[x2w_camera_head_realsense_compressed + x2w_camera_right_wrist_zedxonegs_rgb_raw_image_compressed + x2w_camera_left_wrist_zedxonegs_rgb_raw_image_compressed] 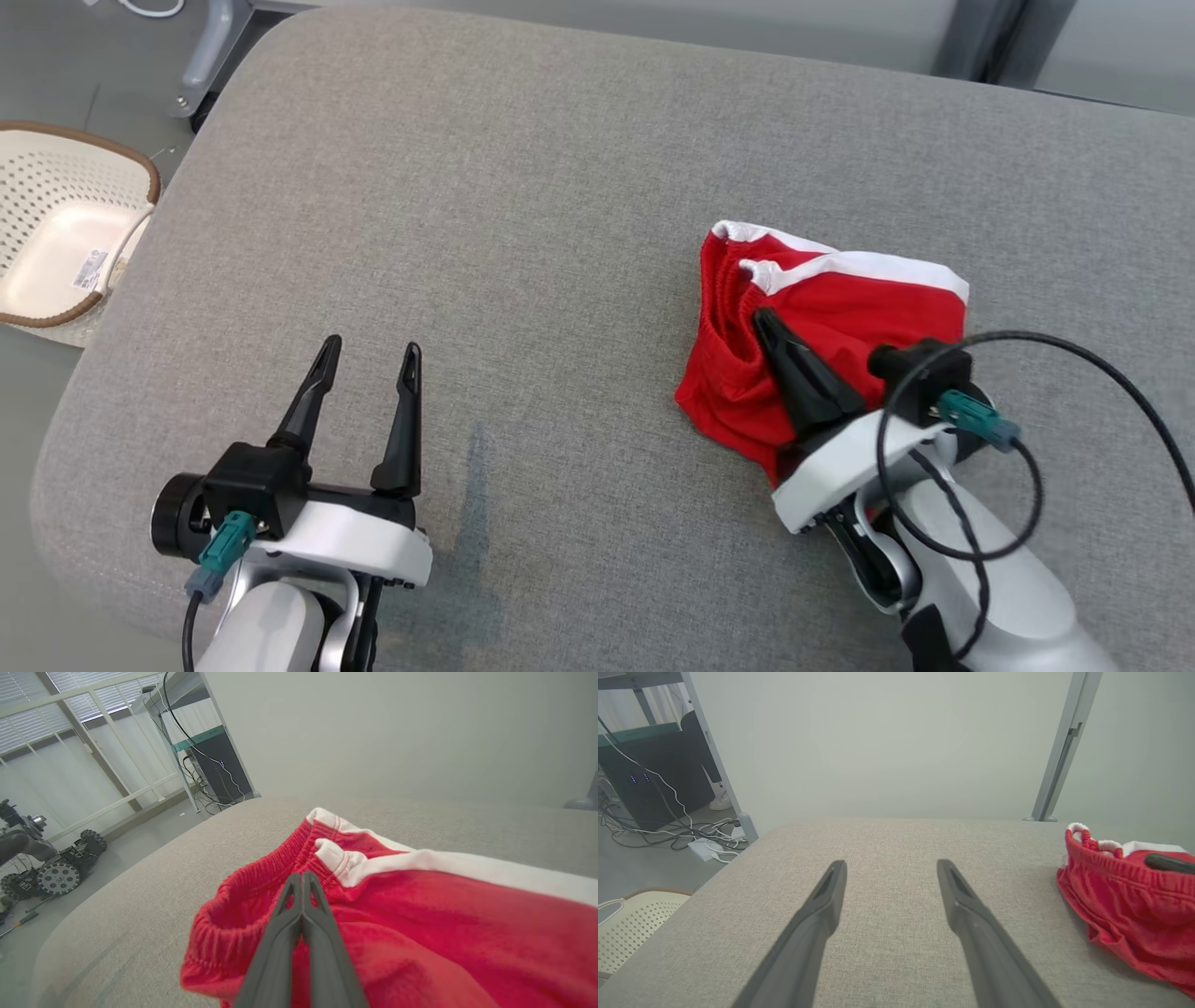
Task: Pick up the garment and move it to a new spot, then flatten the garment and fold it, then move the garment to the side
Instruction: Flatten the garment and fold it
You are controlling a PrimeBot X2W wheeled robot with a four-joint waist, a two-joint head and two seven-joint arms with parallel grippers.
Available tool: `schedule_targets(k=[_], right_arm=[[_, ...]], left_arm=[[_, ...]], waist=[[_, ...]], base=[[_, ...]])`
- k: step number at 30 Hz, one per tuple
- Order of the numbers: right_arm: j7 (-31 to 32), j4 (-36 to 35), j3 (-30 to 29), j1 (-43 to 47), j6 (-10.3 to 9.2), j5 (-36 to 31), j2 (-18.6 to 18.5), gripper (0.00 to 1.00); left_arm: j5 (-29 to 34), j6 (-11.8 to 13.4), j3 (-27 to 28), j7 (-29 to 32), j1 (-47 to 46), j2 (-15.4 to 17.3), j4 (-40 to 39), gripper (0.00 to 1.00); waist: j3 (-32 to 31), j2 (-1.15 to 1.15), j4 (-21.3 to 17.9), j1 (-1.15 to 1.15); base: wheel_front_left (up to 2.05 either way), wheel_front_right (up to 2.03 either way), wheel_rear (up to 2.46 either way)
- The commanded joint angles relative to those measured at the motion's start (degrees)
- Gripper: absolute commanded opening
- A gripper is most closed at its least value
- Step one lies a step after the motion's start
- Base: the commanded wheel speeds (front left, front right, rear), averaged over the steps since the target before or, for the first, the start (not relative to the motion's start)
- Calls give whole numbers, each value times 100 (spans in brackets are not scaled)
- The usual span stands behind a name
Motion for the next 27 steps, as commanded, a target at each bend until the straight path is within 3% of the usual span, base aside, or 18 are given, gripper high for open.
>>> schedule_targets(k=[1,13,18,27], right_arm=[[-55,166,65,-125,12,61,7,0],[-124,1356,862,-859,12,431,202,0],[-135,1631,1583,-1148,12,520,204,0],[-150,1854,1901,-1343,12,608,198,0]], left_arm=[[2,-35,19,-35,-120,-3,22,100],[62,-76,-7,-104,-237,-149,194,100],[95,-137,-25,-114,-282,-192,238,100],[96,-158,50,-118,-220,-168,300,100]], waist=[[34,0,34,0],[125,0,77,0],[169,0,76,0],[110,0,-40,0]], base=[[0,0,0],[0,0,0],[0,0,0],[0,0,0]])
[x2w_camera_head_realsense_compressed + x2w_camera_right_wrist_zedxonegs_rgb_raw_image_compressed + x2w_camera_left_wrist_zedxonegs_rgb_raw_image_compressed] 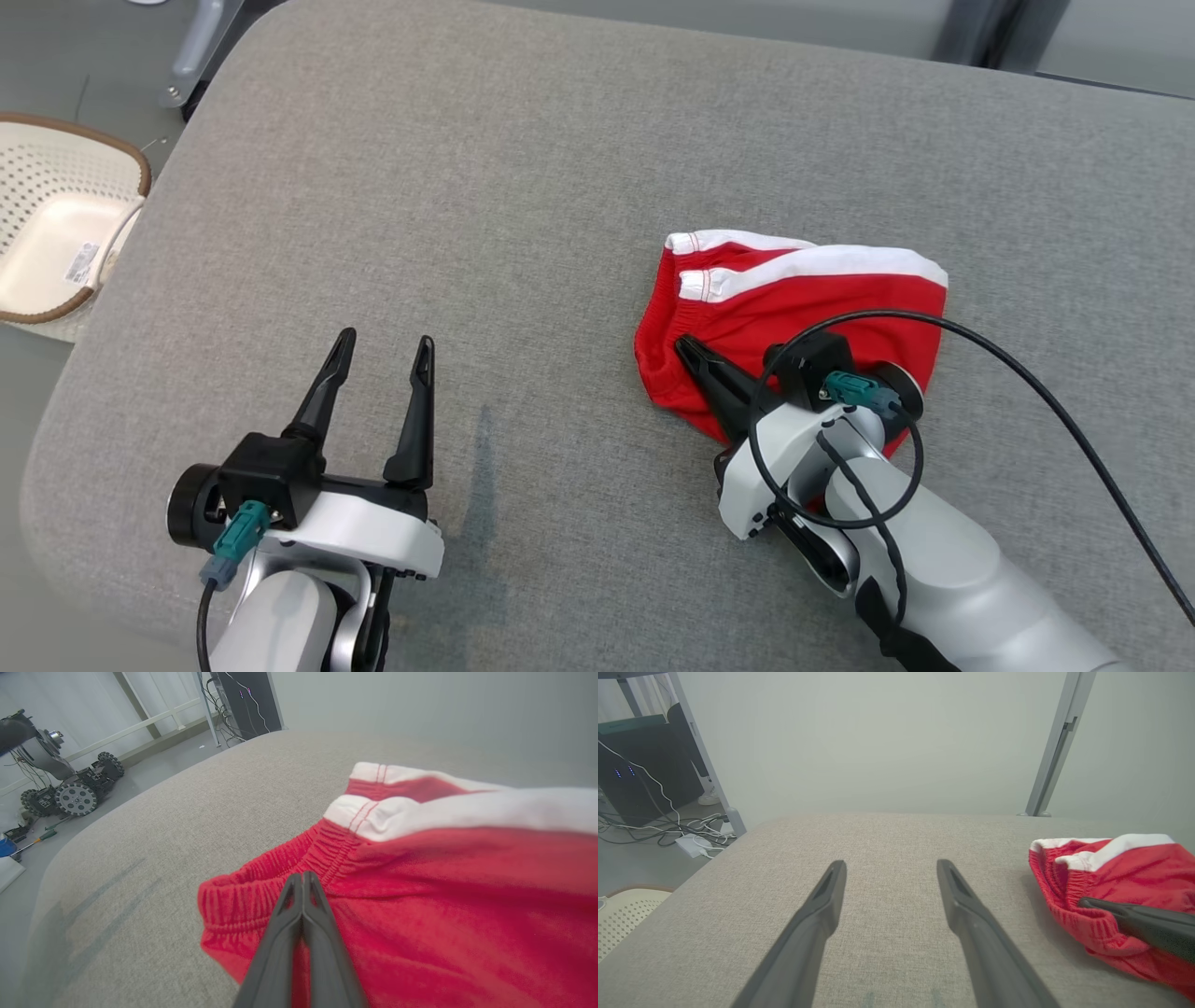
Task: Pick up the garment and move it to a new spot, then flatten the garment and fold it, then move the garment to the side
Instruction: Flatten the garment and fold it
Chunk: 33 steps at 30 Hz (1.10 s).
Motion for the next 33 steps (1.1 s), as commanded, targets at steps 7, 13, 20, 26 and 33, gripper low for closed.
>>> schedule_targets(k=[7,13,20,26,33], right_arm=[[-30,-599,-361,163,12,-238,-42,0],[-30,-1378,-1033,640,7,-516,-409,0],[-30,-2066,-2250,1425,7,-789,-764,9],[99,-2648,-3402,2182,8,-1068,-777,100],[401,-3359,-4171,2917,8,-1392,-633,100]], left_arm=[[96,43,129,-27,80,127,-11,100],[88,109,246,-27,176,205,-93,100],[72,152,300,-23,363,311,-160,100],[40,171,303,59,499,416,-258,100],[-18,156,308,167,655,517,-382,100]], waist=[[-269,0,-357,0],[-437,0,-626,0],[-634,0,-873,0],[-806,0,-1106,0],[-1018,0,-1258,0]], base=[[0,0,0],[0,0,0],[0,0,0],[0,0,0],[0,0,0]])
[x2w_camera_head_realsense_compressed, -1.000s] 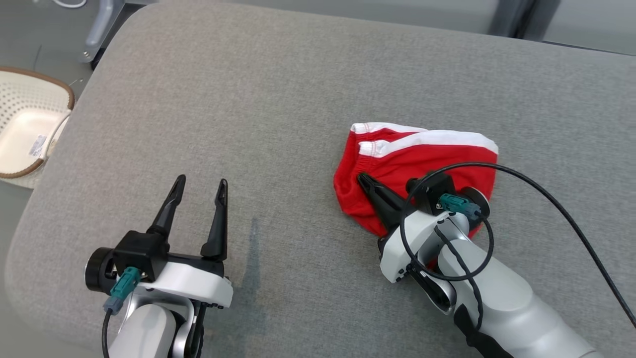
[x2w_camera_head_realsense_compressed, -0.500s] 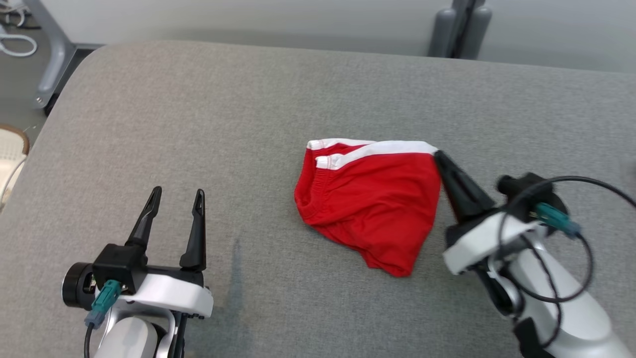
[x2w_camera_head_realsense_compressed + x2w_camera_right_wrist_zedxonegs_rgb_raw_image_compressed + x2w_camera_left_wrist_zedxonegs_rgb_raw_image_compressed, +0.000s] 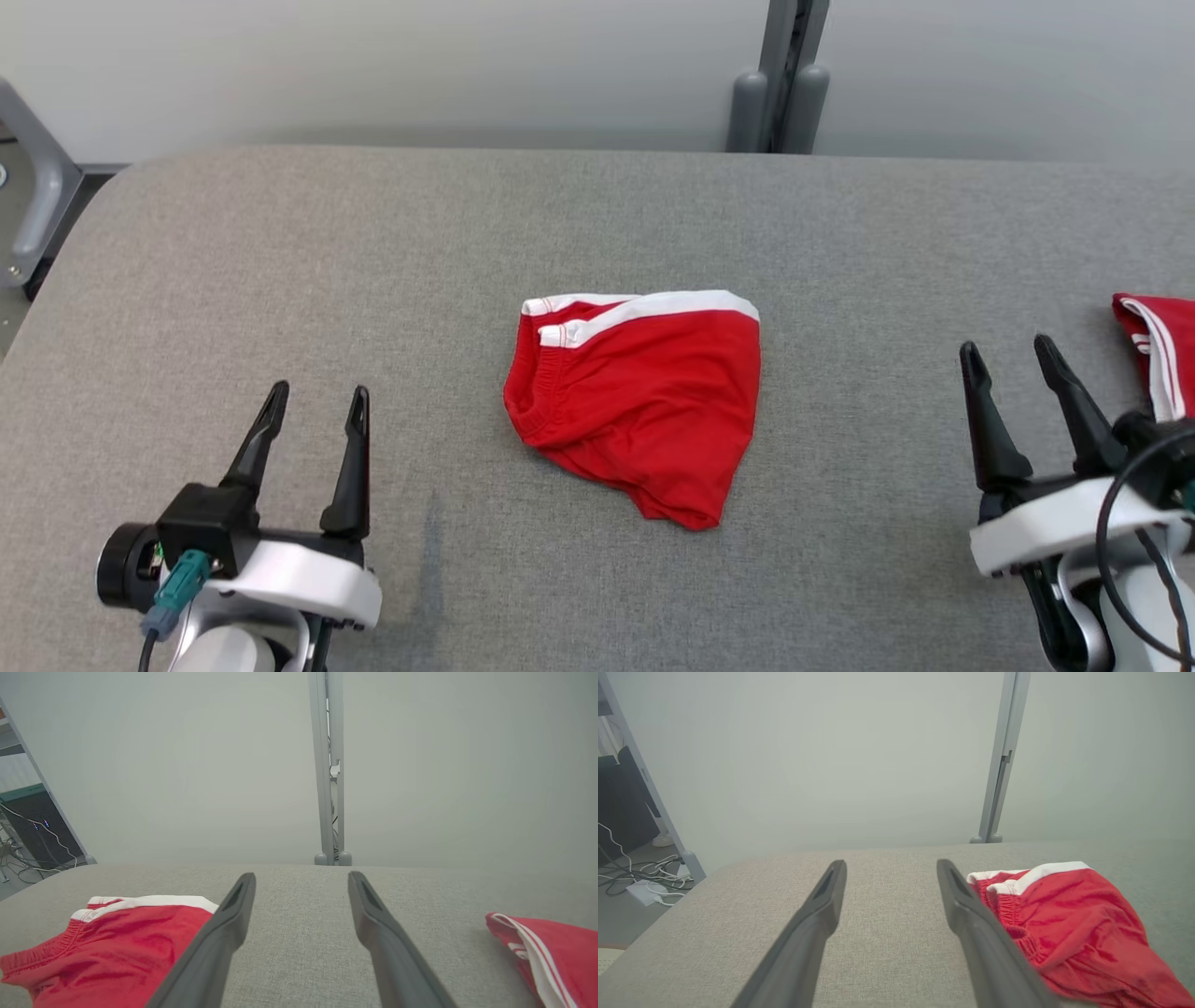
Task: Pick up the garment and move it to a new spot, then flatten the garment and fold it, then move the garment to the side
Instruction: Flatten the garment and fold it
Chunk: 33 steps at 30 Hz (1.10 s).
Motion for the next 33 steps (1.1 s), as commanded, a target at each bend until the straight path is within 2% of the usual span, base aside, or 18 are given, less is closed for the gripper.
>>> schedule_targets(k=[1,12,22,33], right_arm=[[58,-105,-69,144,3,-74,29,100],[544,-1000,-379,1138,4,-245,191,100],[740,-1397,-487,1685,3,-214,268,100],[892,-1643,-605,2051,3,-246,312,100]], left_arm=[[-28,-3,22,12,63,48,-32,100],[-177,100,57,259,715,253,-247,100],[-217,254,103,427,1181,401,-536,100],[-255,317,82,548,1416,509,-713,100]], waist=[[-85,0,-46,0],[-618,0,-257,0],[-912,0,-405,0],[-1113,0,-449,0]], base=[[0,0,0],[0,0,0],[0,0,0],[0,0,0]])
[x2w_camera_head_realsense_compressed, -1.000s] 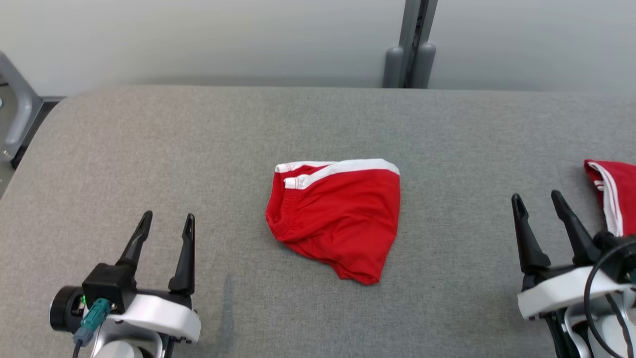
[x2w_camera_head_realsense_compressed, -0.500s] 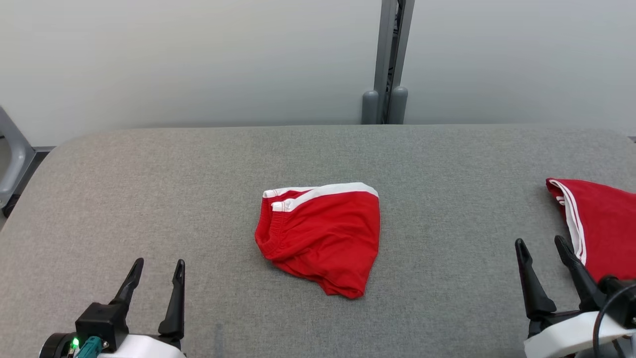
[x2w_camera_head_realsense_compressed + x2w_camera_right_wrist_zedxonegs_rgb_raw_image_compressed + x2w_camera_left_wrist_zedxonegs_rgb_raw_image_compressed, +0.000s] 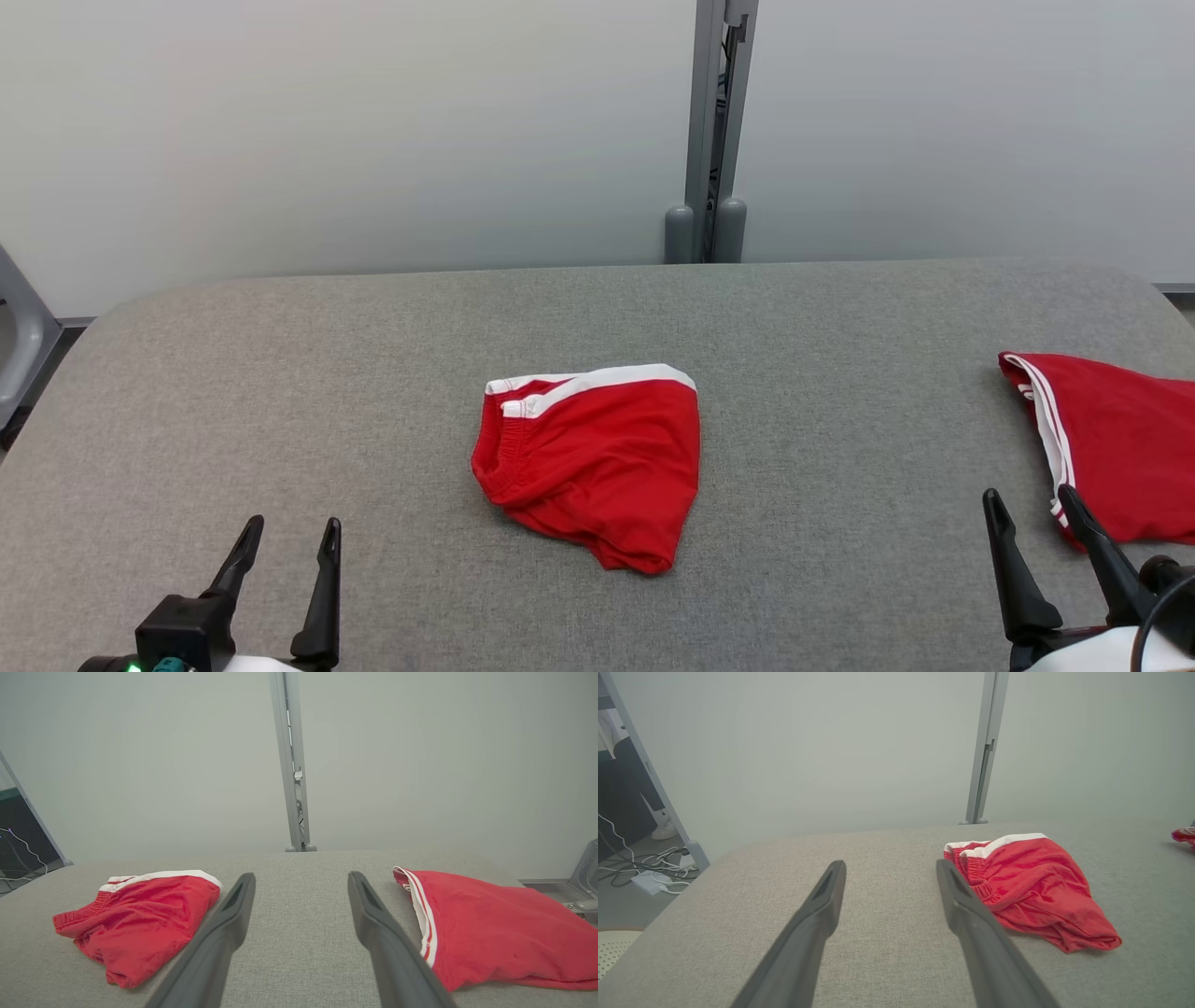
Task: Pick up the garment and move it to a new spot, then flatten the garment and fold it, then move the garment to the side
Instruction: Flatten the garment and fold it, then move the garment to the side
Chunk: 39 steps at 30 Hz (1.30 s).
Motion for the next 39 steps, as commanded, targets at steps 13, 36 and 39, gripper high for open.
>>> schedule_targets(k=[13,36,39], right_arm=[[115,-183,-78,304,2,-27,76,100],[118,-208,-167,307,2,-32,105,100],[94,-184,-199,290,2,-11,116,100]], left_arm=[[-65,80,-54,124,175,90,-104,100],[-103,109,-119,111,29,132,-120,100],[-88,86,-138,111,-30,138,-122,100]], waist=[[-137,0,81,0],[-109,0,173,0],[-91,0,240,0]], base=[[0,0,0],[0,0,0],[0,0,0]])
